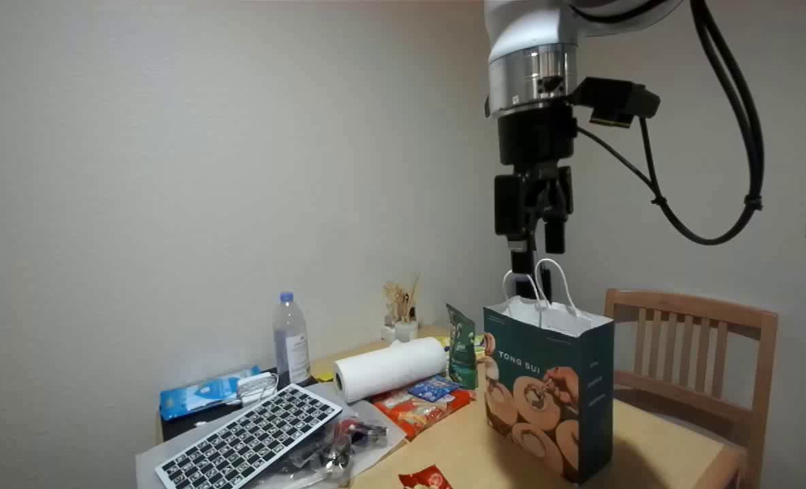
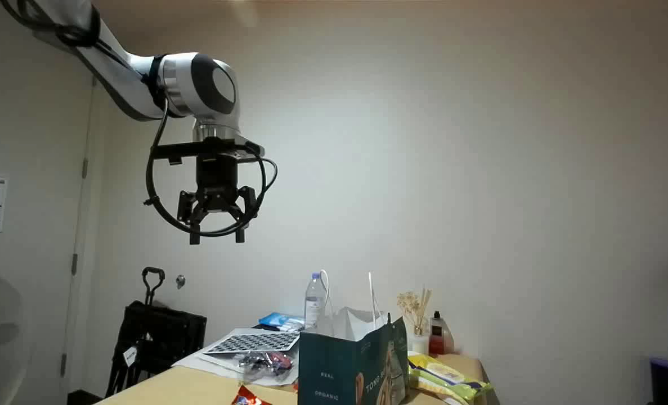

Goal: Put the orange sachet in the bag

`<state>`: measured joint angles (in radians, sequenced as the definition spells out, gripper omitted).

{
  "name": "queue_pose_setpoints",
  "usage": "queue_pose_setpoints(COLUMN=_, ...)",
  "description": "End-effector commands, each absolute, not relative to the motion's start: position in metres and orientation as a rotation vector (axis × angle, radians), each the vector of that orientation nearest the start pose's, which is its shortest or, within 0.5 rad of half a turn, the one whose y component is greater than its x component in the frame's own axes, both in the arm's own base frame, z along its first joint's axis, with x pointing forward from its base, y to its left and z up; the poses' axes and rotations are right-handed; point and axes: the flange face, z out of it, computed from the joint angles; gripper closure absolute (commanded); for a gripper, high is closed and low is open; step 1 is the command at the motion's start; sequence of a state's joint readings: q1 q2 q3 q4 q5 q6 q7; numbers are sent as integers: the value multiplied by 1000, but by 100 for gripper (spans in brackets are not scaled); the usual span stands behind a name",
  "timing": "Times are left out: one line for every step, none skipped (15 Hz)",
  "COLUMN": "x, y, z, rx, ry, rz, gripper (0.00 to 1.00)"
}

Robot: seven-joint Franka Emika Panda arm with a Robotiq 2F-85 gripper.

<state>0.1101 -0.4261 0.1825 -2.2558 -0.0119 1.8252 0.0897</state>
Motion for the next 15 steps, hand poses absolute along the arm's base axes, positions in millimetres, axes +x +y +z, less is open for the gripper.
queue_pose_setpoints(x=406, y=130, z=526, rx=-3215, ry=-306, rz=-6, gripper=0)
queue_pose_setpoints(x=406, y=130, z=526, rx=-3215, ry=-306, rz=-6, gripper=0)
queue_pose_setpoints(x=406, y=130, z=526, rx=-3215, ry=-306, rz=-6, gripper=0)
queue_pose_setpoints(x=406, y=130, z=526, rx=-3215, ry=-306, rz=-6, gripper=0)
queue_pose_setpoints(x=406, y=130, z=526, rx=-3215, ry=-306, rz=-6, gripper=0)
queue_pose_setpoints(x=412, y=125, z=522, rx=-3206, ry=-295, rz=6, gripper=0)
queue_pose_setpoints(x=425, y=117, z=514, rx=-3197, ry=-276, rz=13, gripper=0)
queue_pose_setpoints(x=435, y=109, z=507, rx=-3200, ry=-286, rz=-4, gripper=0)
queue_pose_setpoints(x=449, y=100, z=497, rx=-3183, ry=-300, rz=-3, gripper=0)
queue_pose_setpoints(x=463, y=93, z=487, rx=-3173, ry=-295, rz=-2, gripper=0)
queue_pose_setpoints(x=476, y=85, z=476, rx=-3160, ry=-305, rz=15, gripper=0)
queue_pose_setpoints(x=489, y=78, z=464, rx=-3152, ry=-304, rz=45, gripper=0)
queue_pose_setpoints(x=500, y=71, z=450, rx=-3148, ry=-290, rz=94, gripper=0)
queue_pose_setpoints(x=509, y=67, z=439, rx=-3135, ry=-285, rz=143, gripper=0)
queue_pose_setpoints(x=516, y=63, z=430, rx=-3116, ry=-279, rz=211, gripper=0)
